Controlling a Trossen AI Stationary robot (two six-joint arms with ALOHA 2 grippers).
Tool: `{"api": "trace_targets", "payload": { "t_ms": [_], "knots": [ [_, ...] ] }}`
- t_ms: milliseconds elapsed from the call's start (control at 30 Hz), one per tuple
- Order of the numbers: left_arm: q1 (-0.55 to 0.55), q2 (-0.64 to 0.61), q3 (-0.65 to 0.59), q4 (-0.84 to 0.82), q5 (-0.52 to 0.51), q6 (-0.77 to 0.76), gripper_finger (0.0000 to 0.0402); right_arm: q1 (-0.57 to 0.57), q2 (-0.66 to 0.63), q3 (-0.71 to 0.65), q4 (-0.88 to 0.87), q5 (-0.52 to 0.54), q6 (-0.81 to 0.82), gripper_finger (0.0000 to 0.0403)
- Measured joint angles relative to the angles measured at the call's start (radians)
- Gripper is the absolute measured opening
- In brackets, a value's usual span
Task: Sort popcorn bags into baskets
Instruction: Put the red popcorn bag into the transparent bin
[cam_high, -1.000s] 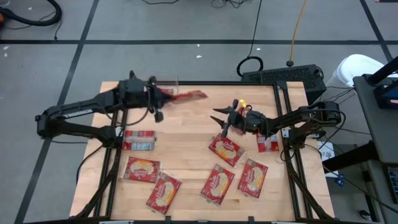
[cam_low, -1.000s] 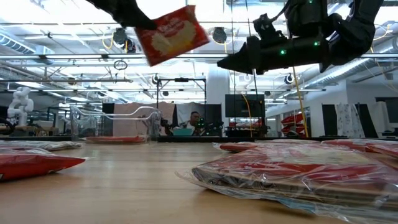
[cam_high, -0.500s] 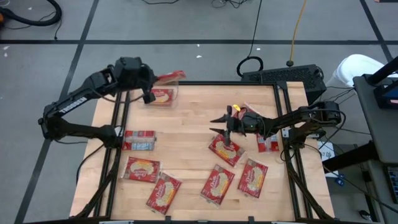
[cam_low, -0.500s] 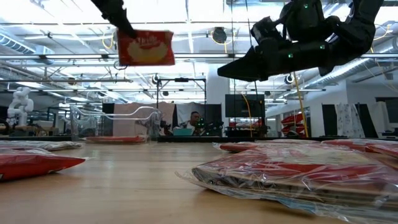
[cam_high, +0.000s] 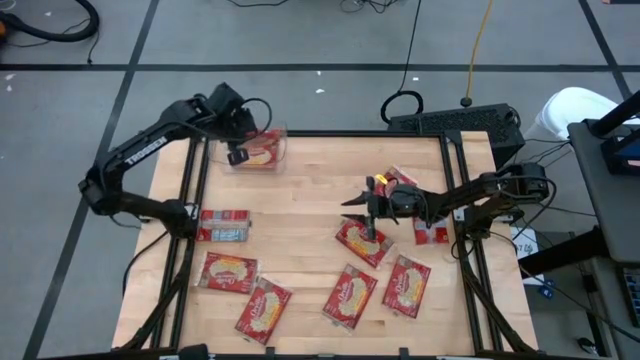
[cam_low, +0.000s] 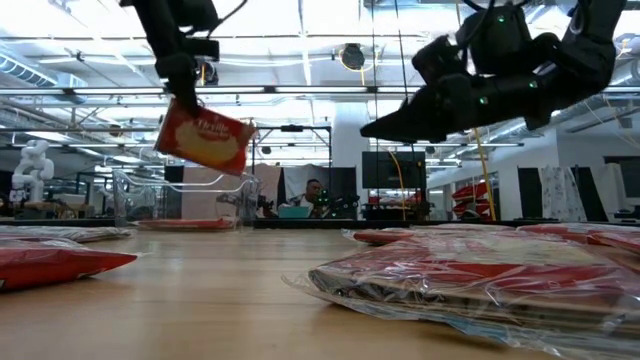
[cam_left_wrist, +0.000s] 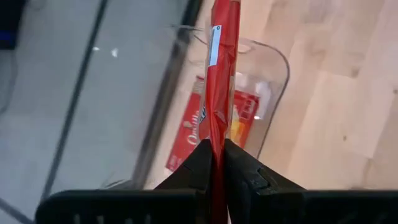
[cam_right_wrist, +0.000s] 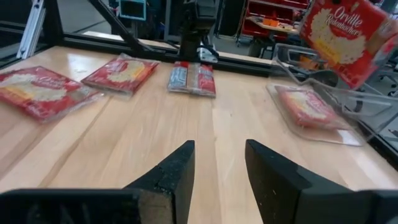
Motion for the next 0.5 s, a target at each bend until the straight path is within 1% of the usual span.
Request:
{"api": "trace_targets", "payload": {
  "t_ms": [133,267,500],
  "knots": [
    [0.037,0.040,0.000,-0.005,0.054,0.028,0.0030,0.003,0.000,-0.051,0.077,0.001,0.004,0.0134],
    [0.077,0.086,0.000,-0.014,0.117,0.023,0.0031,0.003,0.000,-0.105,0.174,0.002,0.010,0.0134],
    [0.120,0.167,0.000,-0.045,0.192,0.005,0.0032,0.003,0.000,-0.163,0.251,0.003,0.019,0.0134]
  ]
}}
